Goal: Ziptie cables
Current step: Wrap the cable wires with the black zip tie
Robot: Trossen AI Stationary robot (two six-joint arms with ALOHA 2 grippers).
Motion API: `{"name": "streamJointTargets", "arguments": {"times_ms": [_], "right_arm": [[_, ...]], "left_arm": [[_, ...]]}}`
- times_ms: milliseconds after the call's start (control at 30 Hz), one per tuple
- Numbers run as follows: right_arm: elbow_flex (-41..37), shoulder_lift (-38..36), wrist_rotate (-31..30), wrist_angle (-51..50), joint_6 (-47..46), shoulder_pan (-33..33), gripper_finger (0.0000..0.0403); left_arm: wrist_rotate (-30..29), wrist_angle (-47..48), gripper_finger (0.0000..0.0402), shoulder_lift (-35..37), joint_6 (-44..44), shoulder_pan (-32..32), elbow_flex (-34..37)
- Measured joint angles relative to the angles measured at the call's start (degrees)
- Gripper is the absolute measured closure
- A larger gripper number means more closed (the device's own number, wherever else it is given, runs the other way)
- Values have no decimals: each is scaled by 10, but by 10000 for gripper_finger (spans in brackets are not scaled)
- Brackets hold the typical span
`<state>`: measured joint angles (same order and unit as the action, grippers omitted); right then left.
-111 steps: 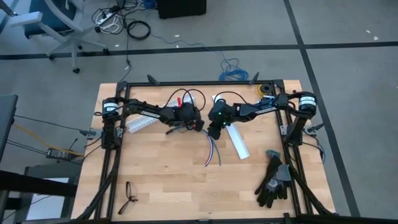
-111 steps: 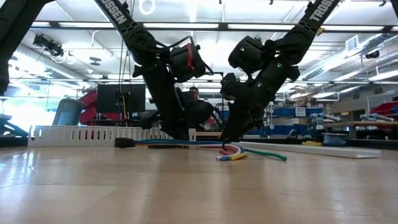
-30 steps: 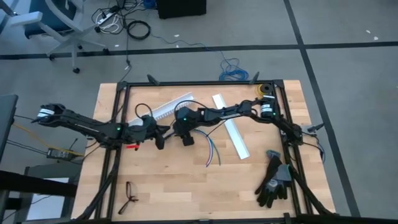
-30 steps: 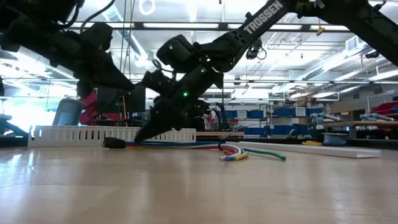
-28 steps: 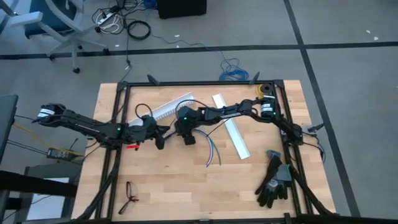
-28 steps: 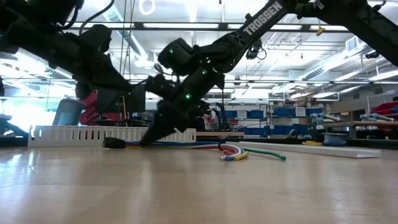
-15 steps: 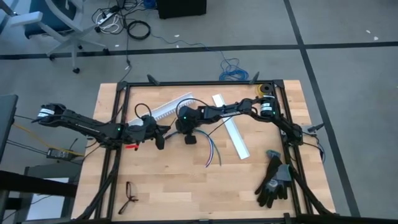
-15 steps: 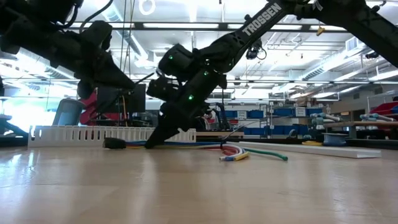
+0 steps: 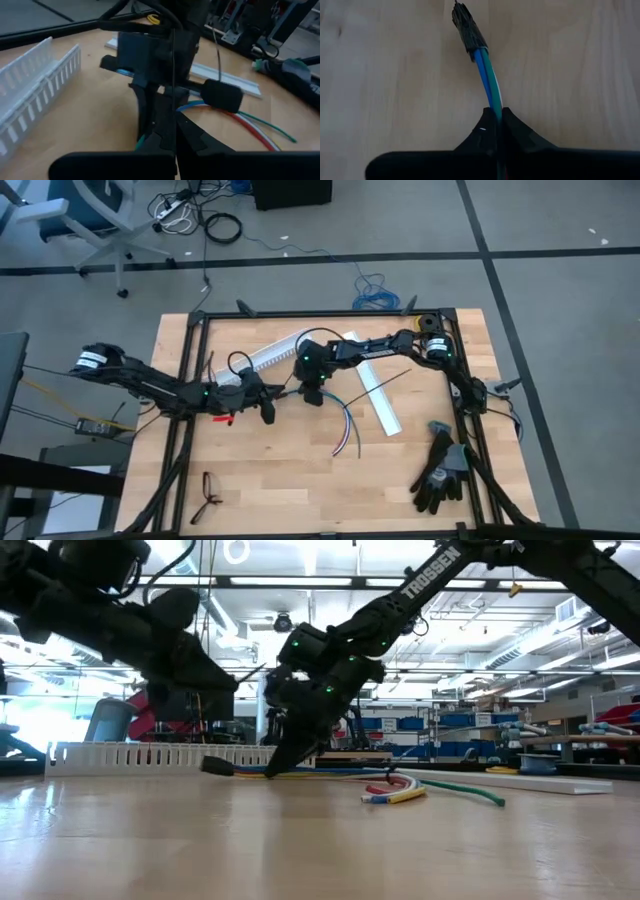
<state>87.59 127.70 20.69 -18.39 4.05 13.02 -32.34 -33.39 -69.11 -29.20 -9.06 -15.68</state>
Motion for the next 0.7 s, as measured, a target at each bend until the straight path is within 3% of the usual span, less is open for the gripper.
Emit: {"name": "streamJointTargets", "arguments": {"times_ms": [167,433,700], "right_arm": [[-85,-65,-16,14,-18,0,402],[-229,-155,-78,114,-75,-9,402],[-267,-181,-95,178,-104,-21,402]], "left_arm": [[8,-72,401,-56,8,21,0],[139,-242,401,-153,30,87,-4],[219,-368,401,-281,6,133,-31]]}}
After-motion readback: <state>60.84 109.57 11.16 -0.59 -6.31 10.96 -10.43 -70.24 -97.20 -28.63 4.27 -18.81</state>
